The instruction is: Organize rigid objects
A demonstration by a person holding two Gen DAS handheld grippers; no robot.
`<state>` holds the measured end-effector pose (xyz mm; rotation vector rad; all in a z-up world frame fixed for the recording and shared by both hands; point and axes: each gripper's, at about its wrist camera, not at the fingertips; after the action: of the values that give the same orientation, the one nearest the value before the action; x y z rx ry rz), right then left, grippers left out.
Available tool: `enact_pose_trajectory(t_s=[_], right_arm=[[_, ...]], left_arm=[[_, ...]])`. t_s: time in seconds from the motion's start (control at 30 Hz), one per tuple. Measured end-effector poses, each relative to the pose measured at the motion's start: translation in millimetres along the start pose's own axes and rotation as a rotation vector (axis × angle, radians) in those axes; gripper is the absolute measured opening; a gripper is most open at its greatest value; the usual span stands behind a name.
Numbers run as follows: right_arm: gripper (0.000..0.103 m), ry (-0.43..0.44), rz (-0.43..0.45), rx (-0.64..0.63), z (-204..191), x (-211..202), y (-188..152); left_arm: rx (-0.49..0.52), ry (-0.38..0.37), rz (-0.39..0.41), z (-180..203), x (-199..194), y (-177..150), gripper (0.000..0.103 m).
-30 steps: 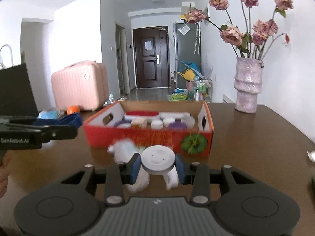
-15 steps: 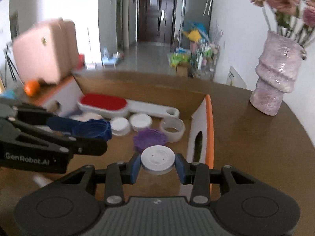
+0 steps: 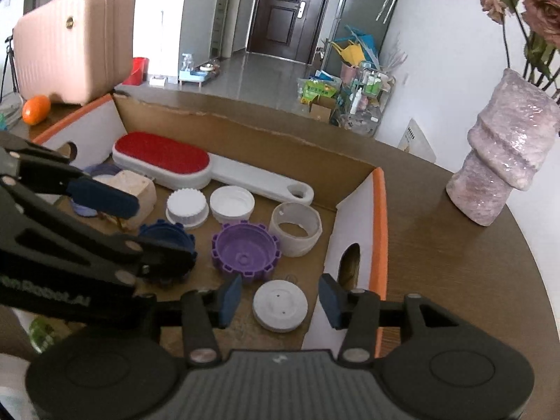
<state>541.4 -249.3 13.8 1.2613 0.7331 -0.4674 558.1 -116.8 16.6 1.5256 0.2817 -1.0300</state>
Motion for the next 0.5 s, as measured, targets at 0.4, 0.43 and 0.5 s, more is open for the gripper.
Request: enact_pose_trajectory(t_s=[0.4, 0.43, 0.5], right_arm=[[0.059, 0.021, 0.145, 0.109, 11, -116, -24], [0.06, 0.038, 0.166, 0.118, 9, -130, -32], [0.062, 0.062, 0.2, 0.138, 4, -152, -46]], left_arm=[[0.021, 0.121, 0.224, -2, -141, -46, 0.082], [0.023, 0.137, 0.247, -1, -155, -55, 0.083], [0.037, 0.158, 0.279, 1, -179, -75, 0.084]])
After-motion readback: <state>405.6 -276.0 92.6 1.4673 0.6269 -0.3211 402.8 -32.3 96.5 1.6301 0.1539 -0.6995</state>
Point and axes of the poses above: each gripper's, at about its wrist camera, not at the fingertips, and x roughly the way its jaws point, z to its right, y to its top, and after that the axes turned 4 degrees about x, right-handed
